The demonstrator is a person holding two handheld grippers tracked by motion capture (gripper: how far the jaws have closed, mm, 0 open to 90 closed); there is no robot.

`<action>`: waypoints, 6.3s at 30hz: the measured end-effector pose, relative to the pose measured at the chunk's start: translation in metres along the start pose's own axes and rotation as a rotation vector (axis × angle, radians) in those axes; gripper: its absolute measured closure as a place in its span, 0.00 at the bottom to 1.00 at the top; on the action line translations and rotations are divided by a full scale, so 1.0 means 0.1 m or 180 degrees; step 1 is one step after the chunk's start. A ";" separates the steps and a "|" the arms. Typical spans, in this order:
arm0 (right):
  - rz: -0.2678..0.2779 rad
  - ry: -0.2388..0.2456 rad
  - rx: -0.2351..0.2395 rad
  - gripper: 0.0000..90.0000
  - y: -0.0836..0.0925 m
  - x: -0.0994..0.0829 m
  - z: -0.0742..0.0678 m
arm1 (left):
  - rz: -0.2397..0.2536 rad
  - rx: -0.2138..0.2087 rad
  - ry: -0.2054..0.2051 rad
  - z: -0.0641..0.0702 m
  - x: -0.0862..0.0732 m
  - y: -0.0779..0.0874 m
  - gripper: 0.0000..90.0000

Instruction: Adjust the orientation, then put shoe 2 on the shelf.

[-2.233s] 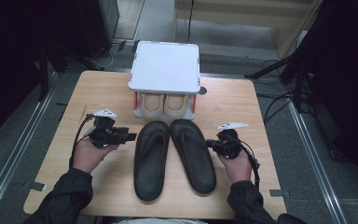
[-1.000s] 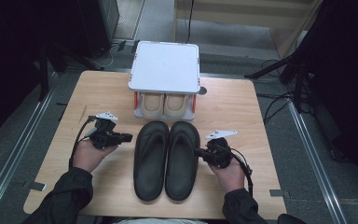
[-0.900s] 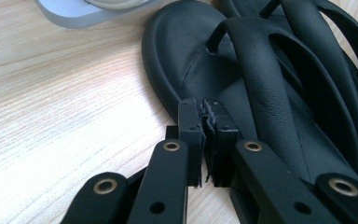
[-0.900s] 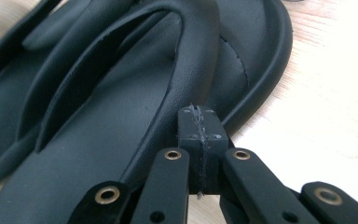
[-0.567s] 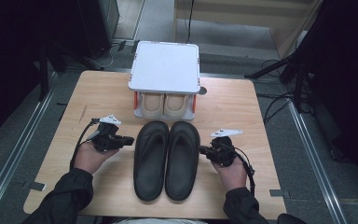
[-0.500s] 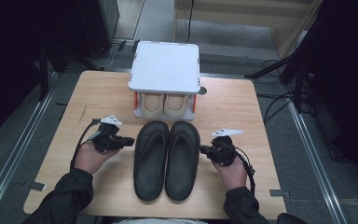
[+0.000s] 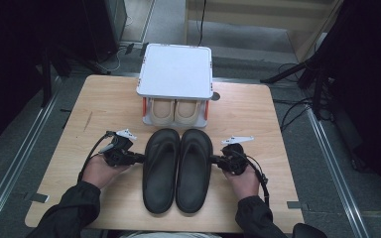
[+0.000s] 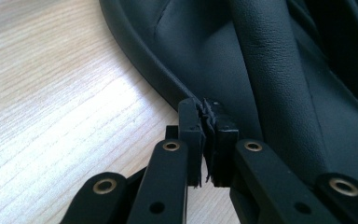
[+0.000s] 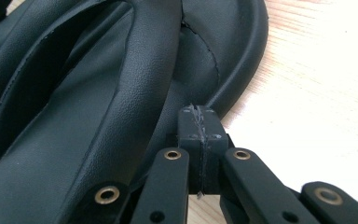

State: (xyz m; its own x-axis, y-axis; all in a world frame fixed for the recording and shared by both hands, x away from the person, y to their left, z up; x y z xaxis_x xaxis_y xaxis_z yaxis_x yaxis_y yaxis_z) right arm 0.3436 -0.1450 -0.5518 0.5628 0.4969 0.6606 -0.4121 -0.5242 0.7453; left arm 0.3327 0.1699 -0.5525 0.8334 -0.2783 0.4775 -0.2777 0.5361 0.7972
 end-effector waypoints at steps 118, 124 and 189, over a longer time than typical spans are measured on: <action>0.0399 -0.0069 -0.0410 0.72 -0.43 0.32 -0.90 | 0.0526 -0.0027 0.0101 0.03 0.08 0.40 0.54; 0.0315 -0.0171 -0.0412 0.76 -0.41 0.33 -0.87 | 0.0529 -0.0031 0.0108 0.03 0.08 0.40 0.54; 0.0007 0.1771 0.1528 0.85 0.25 1.42 -0.62 | 0.0858 0.0292 0.0613 -0.50 -0.21 0.81 0.43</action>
State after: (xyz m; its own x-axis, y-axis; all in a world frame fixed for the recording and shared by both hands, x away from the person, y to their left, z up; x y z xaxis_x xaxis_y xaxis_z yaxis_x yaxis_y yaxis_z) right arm 0.3693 -0.0449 -0.4339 0.0627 0.7062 0.7052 0.0184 -0.7073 0.7067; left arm 0.3169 0.2586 -0.5166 0.7966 0.0239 0.6041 -0.5349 0.4934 0.6859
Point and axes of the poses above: each handheld gripper's, and its own axes: y roughly backward along the jaws, x roughly out of its top, z roughly to its right, the point moved 5 cm from there along -y, roughly forward along the jaws, and after that the axes turned 12 degrees about y, right-handed, at the moved point
